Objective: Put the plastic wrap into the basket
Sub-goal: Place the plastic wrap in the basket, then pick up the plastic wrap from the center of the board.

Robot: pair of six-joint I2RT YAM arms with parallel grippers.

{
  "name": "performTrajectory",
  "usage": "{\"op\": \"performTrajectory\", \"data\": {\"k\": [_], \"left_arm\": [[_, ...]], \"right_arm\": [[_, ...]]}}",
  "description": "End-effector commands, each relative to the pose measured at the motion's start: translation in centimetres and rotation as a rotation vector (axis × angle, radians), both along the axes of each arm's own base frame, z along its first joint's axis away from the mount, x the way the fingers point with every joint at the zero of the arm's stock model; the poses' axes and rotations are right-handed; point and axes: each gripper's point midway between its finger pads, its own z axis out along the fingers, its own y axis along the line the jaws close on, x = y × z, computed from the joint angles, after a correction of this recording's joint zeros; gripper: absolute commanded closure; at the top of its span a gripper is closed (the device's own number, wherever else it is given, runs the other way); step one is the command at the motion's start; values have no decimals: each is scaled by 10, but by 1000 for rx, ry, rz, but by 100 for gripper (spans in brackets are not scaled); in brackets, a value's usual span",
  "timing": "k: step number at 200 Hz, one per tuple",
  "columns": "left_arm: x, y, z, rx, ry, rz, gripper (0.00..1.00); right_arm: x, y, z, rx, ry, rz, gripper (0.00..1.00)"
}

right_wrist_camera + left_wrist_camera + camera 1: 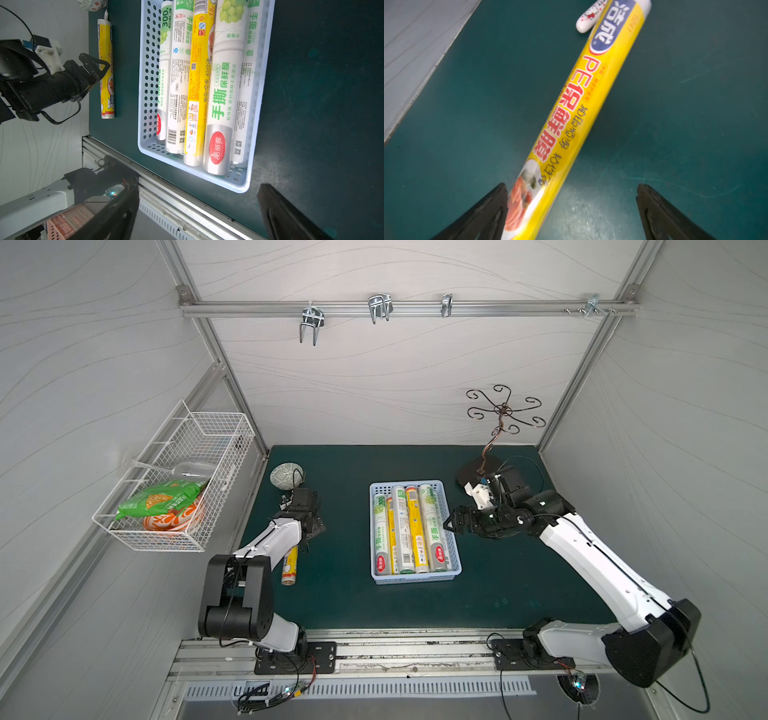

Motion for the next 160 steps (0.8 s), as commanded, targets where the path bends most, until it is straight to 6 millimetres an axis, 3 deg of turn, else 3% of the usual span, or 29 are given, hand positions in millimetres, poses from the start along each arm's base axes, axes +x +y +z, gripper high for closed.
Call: {"op": "performTrajectory", "data": {"k": [1,61,110,160], "left_arm": [[16,3,5,-43,-55,19,1],[20,1,-10,-140,-29,37,1],[32,-28,-25,-273,-37,-62,2],[37,-50,-21,-182,24,-174,3]], "right_arm": [[2,1,-4,4,4,12,5],[4,3,-5,5,9,14,5],[6,3,-12,-4,16,12,5],[7,4,-17,-6,27,15,6]]}}
